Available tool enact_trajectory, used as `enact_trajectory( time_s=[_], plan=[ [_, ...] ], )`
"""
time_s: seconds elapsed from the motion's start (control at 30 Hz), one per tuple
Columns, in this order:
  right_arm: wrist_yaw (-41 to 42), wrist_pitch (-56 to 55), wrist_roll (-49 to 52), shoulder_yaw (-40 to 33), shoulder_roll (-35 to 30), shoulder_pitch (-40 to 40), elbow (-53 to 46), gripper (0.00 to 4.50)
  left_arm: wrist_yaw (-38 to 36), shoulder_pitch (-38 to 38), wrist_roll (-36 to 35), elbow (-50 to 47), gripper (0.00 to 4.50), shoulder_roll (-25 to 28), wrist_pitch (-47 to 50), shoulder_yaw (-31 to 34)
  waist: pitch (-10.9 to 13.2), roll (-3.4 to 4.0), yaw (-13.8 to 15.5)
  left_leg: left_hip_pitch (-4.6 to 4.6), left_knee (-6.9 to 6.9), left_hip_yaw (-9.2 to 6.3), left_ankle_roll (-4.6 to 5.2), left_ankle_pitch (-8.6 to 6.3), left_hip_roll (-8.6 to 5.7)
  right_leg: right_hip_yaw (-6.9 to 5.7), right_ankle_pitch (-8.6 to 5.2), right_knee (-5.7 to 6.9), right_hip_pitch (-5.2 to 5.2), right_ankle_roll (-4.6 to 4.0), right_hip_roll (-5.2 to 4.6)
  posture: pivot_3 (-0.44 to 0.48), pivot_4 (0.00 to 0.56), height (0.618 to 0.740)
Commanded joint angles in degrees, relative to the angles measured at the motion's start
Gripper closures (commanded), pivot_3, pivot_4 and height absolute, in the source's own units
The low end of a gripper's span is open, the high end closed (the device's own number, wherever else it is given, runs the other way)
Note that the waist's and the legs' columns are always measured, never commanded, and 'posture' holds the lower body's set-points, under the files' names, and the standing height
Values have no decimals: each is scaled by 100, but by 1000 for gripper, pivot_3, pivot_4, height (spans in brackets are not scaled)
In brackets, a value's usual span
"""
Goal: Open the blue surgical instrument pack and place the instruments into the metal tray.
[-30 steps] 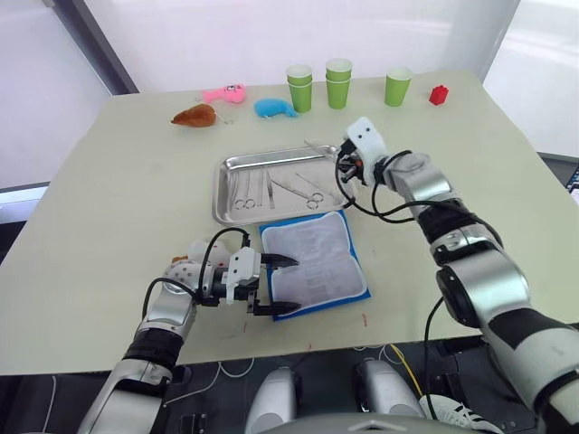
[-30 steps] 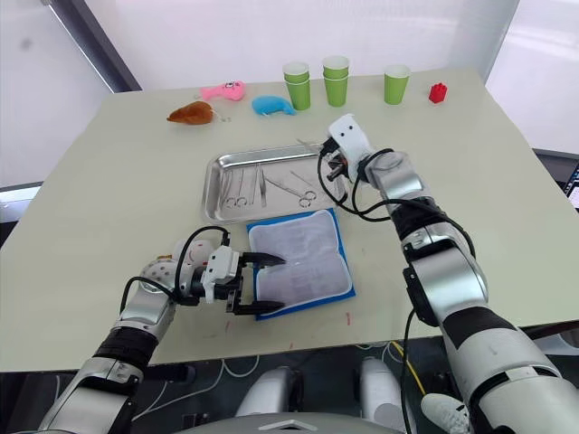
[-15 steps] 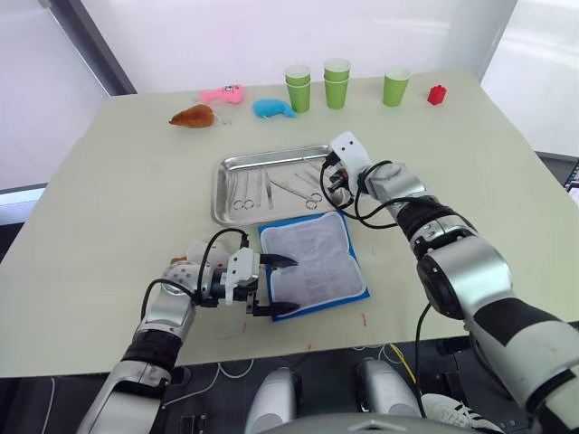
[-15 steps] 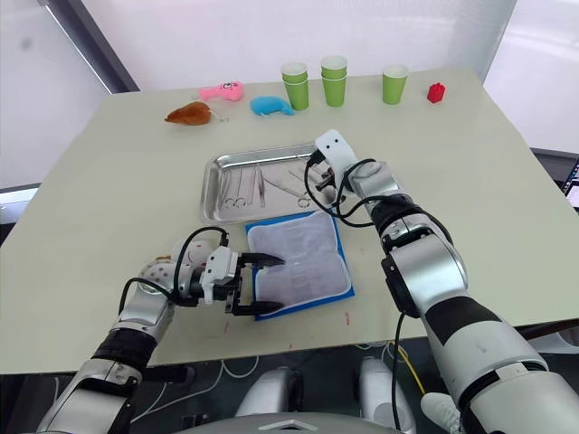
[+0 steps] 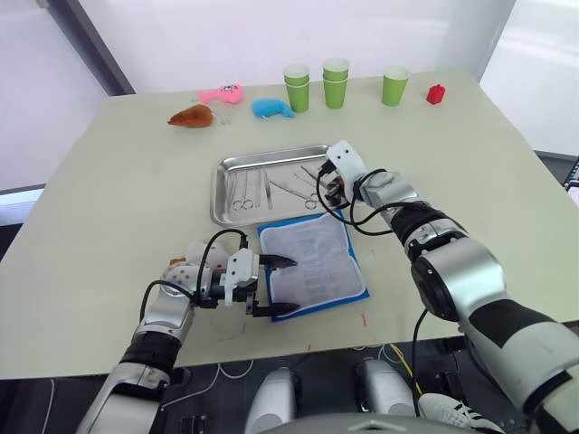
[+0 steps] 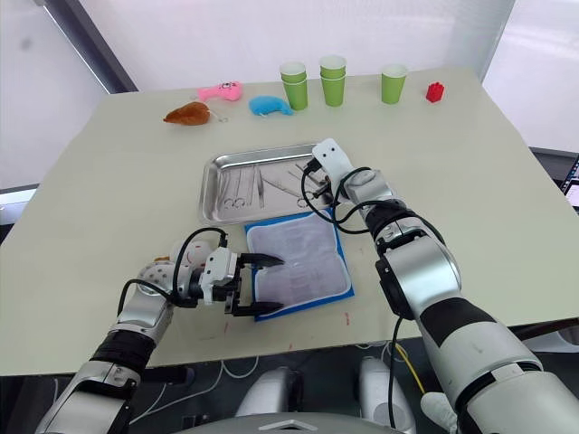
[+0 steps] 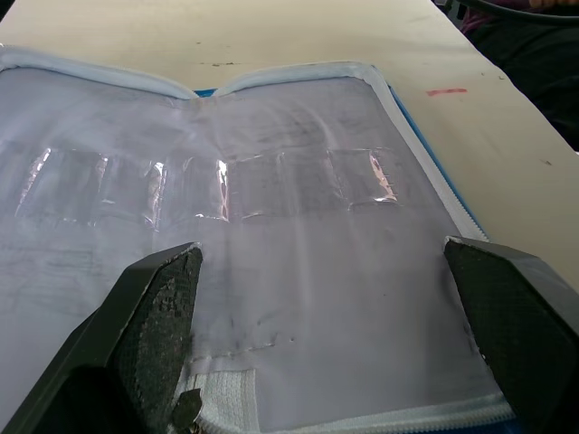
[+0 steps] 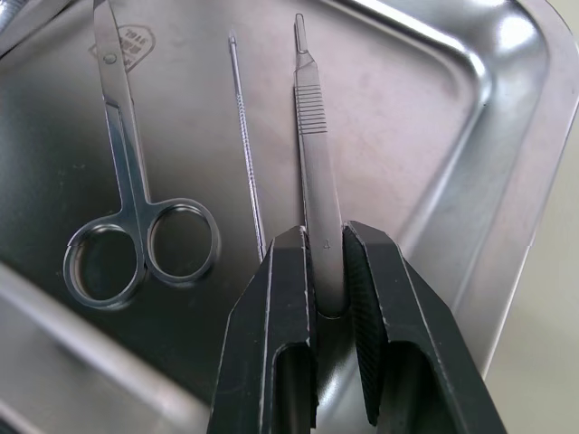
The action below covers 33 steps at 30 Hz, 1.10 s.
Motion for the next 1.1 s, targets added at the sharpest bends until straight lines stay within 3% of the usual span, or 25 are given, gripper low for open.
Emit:
enact_trajectory(
  time_s=[0.03, 0.13, 0.2, 0.33, 0.63, 0.83, 1.1],
  plan=[
    [11, -66, 5, -102, 28, -82, -59, 3490, 267, 464, 584, 685, 0, 69, 344, -309, 0, 0, 0, 0, 0, 0, 0, 0, 0, 0, 0, 0, 0, 0, 0, 0, 150, 740],
    [18, -66, 7, -134, 19, -83, -62, 2657, 273, 470, 582, 687, 0, 59, 341, -310, 0, 0, 0, 0, 0, 1, 0, 0, 0, 1, 0, 0, 0, 0, 0, 0, 150, 740],
    [2, -83, 2, -157, 10, -90, -69, 1604, 273, 477, 583, 686, 0, 55, 336, -314, 0, 0, 2, 0, 0, 0, 0, 0, 0, 0, 0, 0, 0, 0, 0, 0, 150, 740],
    [-1, -229, -6, -172, -28, -130, -125, 18, 272, 471, 576, 690, 0, 51, 339, -319, -1, 0, 9, 0, 0, -1, 0, 0, -1, -1, 0, 0, 1, 1, -1, 0, 150, 740],
    [691, -742, 170, -249, -205, -91, -642, 18, 270, 481, 553, 663, 0, 71, 336, -299, -2, 3, 0, 1, 0, 0, 0, 0, -1, 1, 0, 1, 1, 1, 0, 0, 150, 740],
    [1538, -1020, 594, -399, -428, 630, -1972, 18, 235, 497, 375, 371, 0, 89, 277, -167, -3, 0, 5, -3, 0, -1, 0, 0, -1, 0, 0, -1, 0, 1, 0, 0, 150, 740],
    [1743, -1069, 961, -560, -723, 1380, -3167, 18, 220, 458, -99, -632, 0, 75, 386, 137, 37, -24, 7, -51, -1, 9, 0, 0, 1, 12, 3, 2, -50, 0, 0, 0, 150, 740]
  ],
)
